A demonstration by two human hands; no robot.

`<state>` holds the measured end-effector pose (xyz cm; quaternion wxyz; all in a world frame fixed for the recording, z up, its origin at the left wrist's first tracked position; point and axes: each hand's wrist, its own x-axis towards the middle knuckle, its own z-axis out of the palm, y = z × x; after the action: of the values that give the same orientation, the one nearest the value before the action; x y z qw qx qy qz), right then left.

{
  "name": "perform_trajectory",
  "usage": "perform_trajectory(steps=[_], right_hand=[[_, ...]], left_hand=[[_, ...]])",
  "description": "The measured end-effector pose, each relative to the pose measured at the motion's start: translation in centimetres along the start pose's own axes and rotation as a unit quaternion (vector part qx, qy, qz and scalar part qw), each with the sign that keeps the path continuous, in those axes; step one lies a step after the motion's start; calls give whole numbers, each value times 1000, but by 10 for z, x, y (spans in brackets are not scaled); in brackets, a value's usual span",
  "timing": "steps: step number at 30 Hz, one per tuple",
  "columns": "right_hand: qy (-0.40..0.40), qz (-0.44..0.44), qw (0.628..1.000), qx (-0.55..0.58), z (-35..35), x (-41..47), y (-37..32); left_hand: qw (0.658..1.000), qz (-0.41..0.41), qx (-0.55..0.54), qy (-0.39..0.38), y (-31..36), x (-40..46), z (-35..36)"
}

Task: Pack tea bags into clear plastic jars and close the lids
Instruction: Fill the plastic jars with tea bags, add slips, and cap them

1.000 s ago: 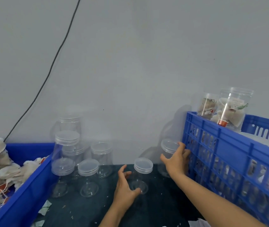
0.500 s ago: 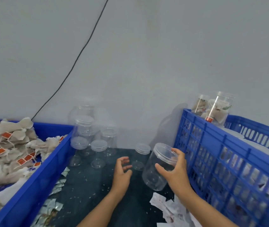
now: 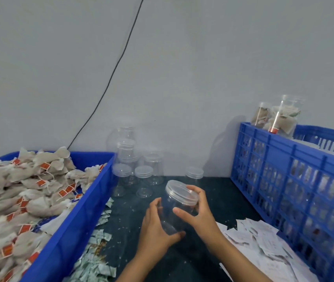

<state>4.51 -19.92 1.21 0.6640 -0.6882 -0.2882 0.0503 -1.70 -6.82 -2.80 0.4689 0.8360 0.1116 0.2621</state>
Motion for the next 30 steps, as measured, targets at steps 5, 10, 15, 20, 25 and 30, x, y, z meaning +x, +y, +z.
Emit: perform_trajectory(steps=[5,10,15,20,25,30], right_hand=[[63,2,995,82,15,2,5],[115,9,990,86,16,-2,11],[84,6,992,95,5,-6,10],[-6,10,994,106,-6,-5,3],[48,49,980,186,0,-11,5],[76,50,972,216,1,-11,9]], left_hand=[[994,44,99,23,-12,-9,-13],[984,101,144,-25,-9,-6,-21],[990,98,60,-83,-6,-4,-30],[972,35,-114,-205,-20,-4,-36],[993,55,-3,-100,-13,-10,-29],[989,80,77,-102,-2,-15,-33]])
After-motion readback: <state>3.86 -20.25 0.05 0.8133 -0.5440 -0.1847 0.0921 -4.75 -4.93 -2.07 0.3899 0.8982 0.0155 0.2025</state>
